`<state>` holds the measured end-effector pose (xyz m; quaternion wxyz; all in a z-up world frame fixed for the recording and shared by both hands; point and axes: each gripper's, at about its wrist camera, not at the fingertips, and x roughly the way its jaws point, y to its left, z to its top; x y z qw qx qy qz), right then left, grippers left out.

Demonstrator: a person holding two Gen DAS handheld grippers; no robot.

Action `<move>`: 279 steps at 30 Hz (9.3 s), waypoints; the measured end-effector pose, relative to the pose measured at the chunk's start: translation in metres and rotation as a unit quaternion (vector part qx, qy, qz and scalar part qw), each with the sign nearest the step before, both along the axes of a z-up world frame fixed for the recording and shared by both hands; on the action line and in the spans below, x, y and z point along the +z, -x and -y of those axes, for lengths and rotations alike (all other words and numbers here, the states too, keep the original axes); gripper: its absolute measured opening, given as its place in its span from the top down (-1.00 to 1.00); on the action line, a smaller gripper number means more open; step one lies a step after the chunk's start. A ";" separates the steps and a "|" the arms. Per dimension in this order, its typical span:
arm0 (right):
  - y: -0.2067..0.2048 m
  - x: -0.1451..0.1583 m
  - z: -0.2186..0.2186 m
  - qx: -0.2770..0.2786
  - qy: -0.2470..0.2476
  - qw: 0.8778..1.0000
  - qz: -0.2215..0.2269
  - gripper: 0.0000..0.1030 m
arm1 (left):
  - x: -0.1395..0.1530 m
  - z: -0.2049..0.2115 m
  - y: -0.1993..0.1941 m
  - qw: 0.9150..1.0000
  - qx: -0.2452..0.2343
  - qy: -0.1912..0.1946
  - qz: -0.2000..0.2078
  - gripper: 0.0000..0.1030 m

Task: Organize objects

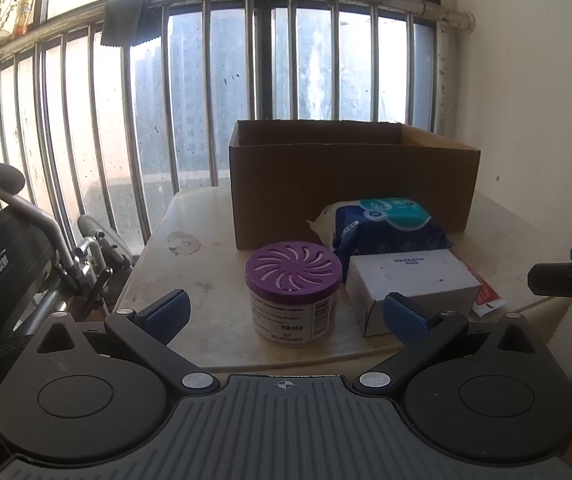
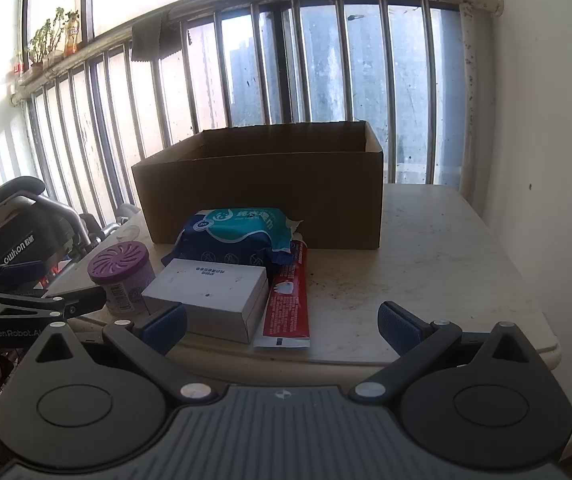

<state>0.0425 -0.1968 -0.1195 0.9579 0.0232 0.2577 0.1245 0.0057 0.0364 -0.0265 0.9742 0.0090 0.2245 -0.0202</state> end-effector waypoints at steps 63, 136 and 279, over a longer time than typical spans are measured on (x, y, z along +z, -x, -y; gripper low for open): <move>0.001 -0.003 -0.002 -0.002 0.003 1.000 -0.003 -1.00 | 0.003 0.000 0.004 1.000 -0.001 0.000 0.003 -1.00; -0.028 0.024 -0.028 0.066 -0.020 0.997 0.019 -1.00 | -0.005 -0.013 -0.016 0.997 -0.008 0.073 0.034 -0.91; -0.448 0.014 -0.102 0.238 -0.085 0.908 -0.334 -0.14 | 0.013 0.004 -0.330 0.916 -0.227 -0.287 -0.165 0.60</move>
